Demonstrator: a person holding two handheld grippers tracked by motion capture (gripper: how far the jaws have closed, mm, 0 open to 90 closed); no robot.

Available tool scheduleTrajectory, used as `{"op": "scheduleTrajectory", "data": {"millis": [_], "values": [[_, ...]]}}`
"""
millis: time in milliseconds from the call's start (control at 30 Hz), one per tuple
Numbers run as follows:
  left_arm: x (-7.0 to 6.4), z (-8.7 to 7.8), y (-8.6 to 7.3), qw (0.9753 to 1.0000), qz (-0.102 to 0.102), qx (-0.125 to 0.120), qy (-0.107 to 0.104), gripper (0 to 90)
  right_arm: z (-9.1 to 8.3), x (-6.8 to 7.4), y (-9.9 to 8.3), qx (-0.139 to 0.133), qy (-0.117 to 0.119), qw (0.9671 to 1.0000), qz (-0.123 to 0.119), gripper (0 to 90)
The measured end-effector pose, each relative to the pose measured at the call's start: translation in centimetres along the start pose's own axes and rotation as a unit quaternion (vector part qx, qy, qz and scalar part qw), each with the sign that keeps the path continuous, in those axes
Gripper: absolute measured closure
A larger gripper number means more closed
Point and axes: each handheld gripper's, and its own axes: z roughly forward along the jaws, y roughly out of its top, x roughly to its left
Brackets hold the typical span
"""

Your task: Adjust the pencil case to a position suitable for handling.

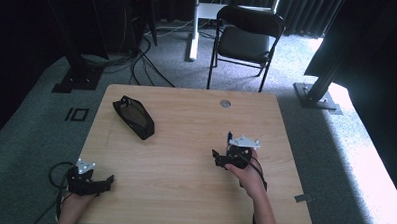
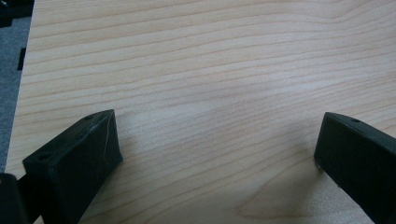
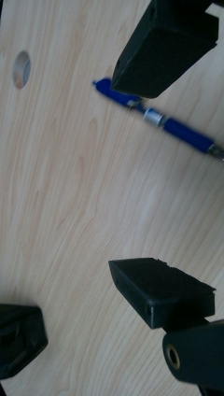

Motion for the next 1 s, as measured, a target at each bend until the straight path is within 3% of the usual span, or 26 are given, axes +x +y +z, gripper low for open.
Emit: {"op": "scheduleTrajectory", "data": {"millis": [433,1000], "values": [[0.0,0.0,0.0,1.0000,0.000,0.000,0.000,0.5,2.3,3.1,1.1,0.000,0.028,0.9994,-0.018,12.2],[0.0,0.0,0.0,1.0000,0.000,0.000,0.000,0.5,5.6,8.4,2.7,-0.006,0.078,0.9961,-0.041,13.5]]}}
